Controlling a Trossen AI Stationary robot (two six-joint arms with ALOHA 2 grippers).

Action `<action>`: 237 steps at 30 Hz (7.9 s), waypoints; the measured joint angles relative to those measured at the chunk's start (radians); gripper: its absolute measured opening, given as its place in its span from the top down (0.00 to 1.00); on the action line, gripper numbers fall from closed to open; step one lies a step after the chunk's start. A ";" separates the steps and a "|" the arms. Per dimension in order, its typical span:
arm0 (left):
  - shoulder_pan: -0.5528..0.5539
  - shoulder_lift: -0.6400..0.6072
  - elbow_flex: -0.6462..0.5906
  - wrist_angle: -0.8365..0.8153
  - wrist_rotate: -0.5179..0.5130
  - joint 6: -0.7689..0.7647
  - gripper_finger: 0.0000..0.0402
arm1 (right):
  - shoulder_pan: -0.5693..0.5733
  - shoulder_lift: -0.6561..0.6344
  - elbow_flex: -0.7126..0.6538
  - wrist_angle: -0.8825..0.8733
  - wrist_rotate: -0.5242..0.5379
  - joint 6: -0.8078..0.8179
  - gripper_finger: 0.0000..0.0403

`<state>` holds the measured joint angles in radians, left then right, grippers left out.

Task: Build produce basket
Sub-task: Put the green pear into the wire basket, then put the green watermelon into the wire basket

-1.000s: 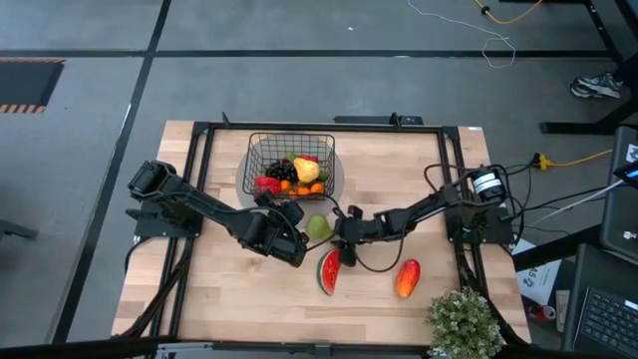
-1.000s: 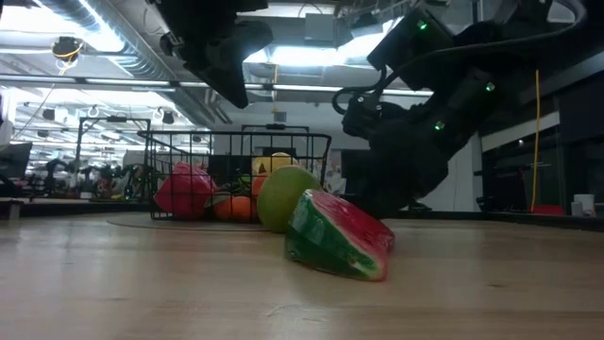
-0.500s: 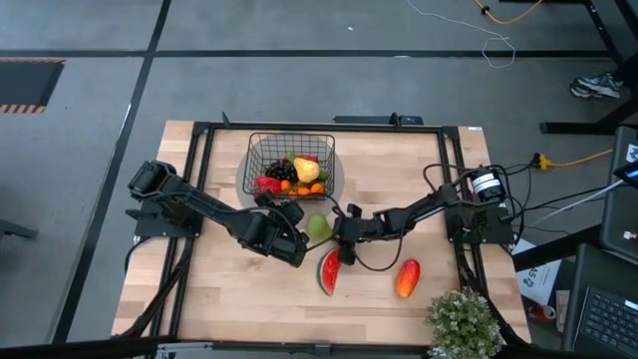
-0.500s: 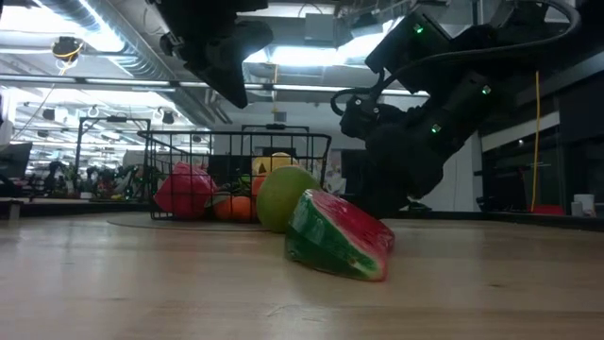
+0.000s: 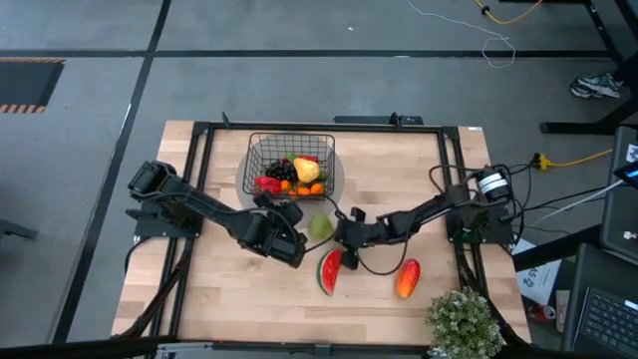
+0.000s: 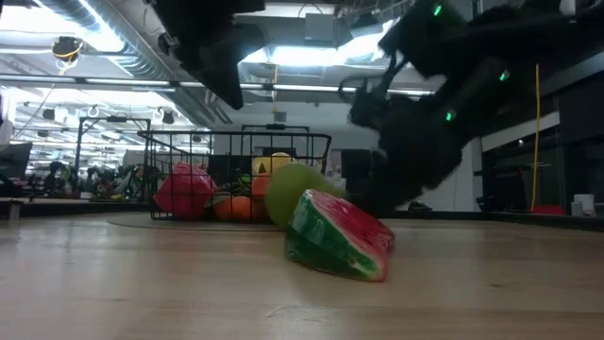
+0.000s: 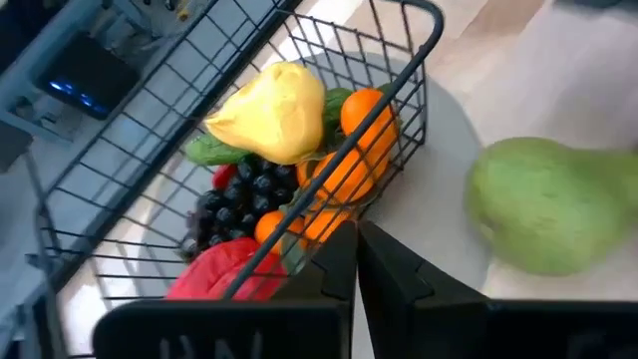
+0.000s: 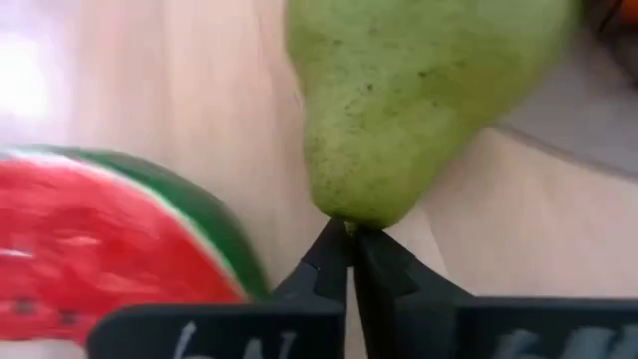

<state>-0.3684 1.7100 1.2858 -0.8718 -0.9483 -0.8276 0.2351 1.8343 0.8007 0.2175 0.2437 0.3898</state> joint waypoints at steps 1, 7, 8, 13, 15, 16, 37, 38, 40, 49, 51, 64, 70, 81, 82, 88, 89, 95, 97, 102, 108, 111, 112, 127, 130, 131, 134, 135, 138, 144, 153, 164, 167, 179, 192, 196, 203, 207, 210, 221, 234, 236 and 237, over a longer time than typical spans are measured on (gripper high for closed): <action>-0.005 -0.001 0.000 -0.017 -0.006 0.000 0.99 | 0.006 -0.015 0.000 -0.003 0.011 0.002 0.99; -0.036 -0.003 0.000 -0.120 -0.029 -0.008 0.99 | 0.044 -0.107 0.001 -0.012 0.135 -0.011 1.00; -0.041 -0.003 0.000 -0.136 -0.036 -0.008 0.98 | 0.048 -0.125 0.001 -0.010 0.160 -0.030 1.00; -0.069 -0.010 0.000 -0.229 -0.061 -0.047 0.98 | 0.039 -0.202 0.003 0.005 0.255 -0.128 1.00; -0.084 -0.035 0.000 -0.292 -0.067 -0.114 0.99 | 0.024 -0.232 0.003 0.029 0.274 -0.168 1.00; -0.090 -0.047 0.001 -0.327 -0.075 -0.149 1.00 | 0.013 -0.244 0.003 0.049 0.277 -0.191 1.00; -0.129 -0.181 0.000 -0.530 -0.104 -0.398 0.98 | -0.301 0.053 0.586 -0.078 -0.115 -0.346 0.98; -0.129 -0.181 0.000 -0.530 -0.089 -0.399 0.99 | -0.306 0.071 0.610 -0.104 -0.115 -0.345 0.96; -0.131 -0.181 0.000 -0.531 -0.069 -0.400 1.00 | -0.314 0.102 0.653 -0.168 -0.114 -0.344 0.93; -0.148 -0.181 0.000 -0.530 -0.055 -0.404 0.97 | -0.330 0.096 0.711 -0.329 -0.114 -0.328 0.76; -0.152 -0.180 0.000 -0.530 -0.055 -0.422 0.97 | -0.330 0.063 0.719 -0.409 -0.115 -0.315 0.74; -0.167 -0.180 0.000 -0.485 -0.052 -0.430 0.97 | -0.215 -0.171 0.720 -1.252 -0.115 -0.120 0.72; -0.167 -0.175 0.000 -0.387 -0.053 -0.426 0.96 | -0.101 -0.198 0.699 -1.382 -0.114 -0.053 0.72; -0.160 -0.136 -0.002 -0.168 -0.009 -0.353 1.00 | 0.081 -0.188 0.390 -0.801 -0.090 0.024 0.72; -0.160 -0.126 -0.001 -0.130 0.017 -0.317 1.00 | 0.092 -0.181 0.348 -0.703 -0.092 0.027 0.72; -0.149 -0.033 0.000 0.049 0.110 -0.133 0.99 | 0.158 -0.122 0.181 -0.388 -0.041 0.022 0.72; -0.149 -0.016 0.000 0.070 0.112 -0.123 0.99 | 0.167 -0.111 0.171 -0.383 -0.018 0.019 0.72; -0.147 0.047 0.000 0.105 0.196 -0.127 0.99 | 0.189 -0.071 0.144 -0.366 0.037 -0.090 0.72; -0.149 0.055 0.000 0.103 0.232 -0.128 0.99 | 0.189 -0.073 0.151 -0.366 0.036 -0.138 0.72; -0.168 0.056 0.000 0.101 0.273 -0.128 0.99 | 0.155 -0.080 0.184 -0.361 0.049 -0.215 0.70; -0.191 0.055 0.000 0.097 0.278 -0.128 0.97 | 0.095 -0.055 0.183 -0.372 -0.045 -0.138 0.61; -0.199 0.055 0.000 0.097 0.279 -0.128 0.97 | 0.081 -0.030 0.183 -0.364 -0.097 -0.139 0.55; -0.200 0.055 0.000 0.097 0.280 -0.128 0.97 | 0.077 -0.023 0.183 -0.358 -0.104 -0.142 0.53; -0.204 0.055 0.000 0.098 0.281 -0.122 0.97 | 0.074 0.044 0.184 -0.273 -0.157 -0.142 0.42; -0.204 0.055 0.000 0.098 0.281 -0.122 0.97 | 0.075 0.045 0.183 -0.268 -0.162 -0.105 0.47; -0.204 0.055 0.000 0.098 0.281 -0.122 0.97 | 0.075 0.045 0.183 -0.269 -0.163 -0.092 0.49; -0.204 0.055 0.000 0.098 0.280 -0.122 0.97 | 0.074 0.045 0.183 -0.270 -0.160 -0.034 0.57; -0.204 0.055 0.000 0.098 0.280 -0.122 0.97 | 0.074 0.045 0.183 -0.270 -0.159 -0.010 0.60; -0.204 0.055 0.000 0.098 0.279 -0.121 0.97 | 0.074 0.045 0.183 -0.270 -0.156 0.071 0.70; -0.204 0.055 0.000 0.098 0.274 -0.121 0.97 | 0.074 0.044 0.183 -0.268 -0.157 0.133 0.91; -0.204 0.055 0.000 0.098 0.274 -0.121 0.97 | 0.075 0.040 0.182 -0.246 -0.112 0.182 0.99; -0.204 0.055 0.000 0.098 0.274 -0.122 0.97 | 0.075 -0.050 0.181 -0.244 -0.066 0.184 1.00; -0.207 0.055 0.000 0.098 0.274 -0.122 0.97 | 0.075 -0.076 0.181 -0.251 -0.019 0.181 1.00; -0.260 0.055 0.000 0.098 0.265 -0.122 0.97 | 0.074 -0.231 0.182 -0.380 0.291 0.177 1.00; -0.268 0.055 0.000 0.098 0.255 -0.122 0.97 | 0.041 -0.411 0.183 -0.332 0.514 -0.008 1.00; -0.268 0.055 0.000 0.098 0.255 -0.122 0.97 | 0.000 -0.433 0.183 -0.235 0.524 -0.099 1.00; -0.268 0.055 0.000 0.095 0.255 -0.121 0.97 | -0.077 -0.438 0.183 -0.064 0.434 -0.192 1.00; -0.268 0.055 0.000 0.095 0.255 -0.105 0.97 | -0.125 -0.437 0.183 -0.009 0.311 -0.192 1.00; -0.268 0.055 0.000 0.095 0.255 -0.104 0.97 | -0.161 -0.438 0.183 0.027 0.214 -0.191 1.00; -0.268 0.055 0.000 0.095 0.255 -0.102 0.97 | -0.286 -0.438 0.183 0.151 -0.136 -0.132 1.00; -0.268 0.055 0.000 0.095 0.255 -0.093 0.97 | -0.355 -0.397 0.183 0.161 0.011 -0.059 1.00; -0.268 0.055 0.000 0.095 0.255 -0.081 0.97 | -0.355 -0.374 0.183 0.161 0.086 -0.080 1.00; -0.268 0.055 0.000 0.095 0.254 -0.080 0.97 | -0.355 -0.360 0.183 0.161 0.112 -0.087 1.00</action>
<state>-0.6365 1.7649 1.2858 -0.7765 -0.6939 -0.9081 -0.1200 1.4740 0.9840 0.3781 0.3556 0.3029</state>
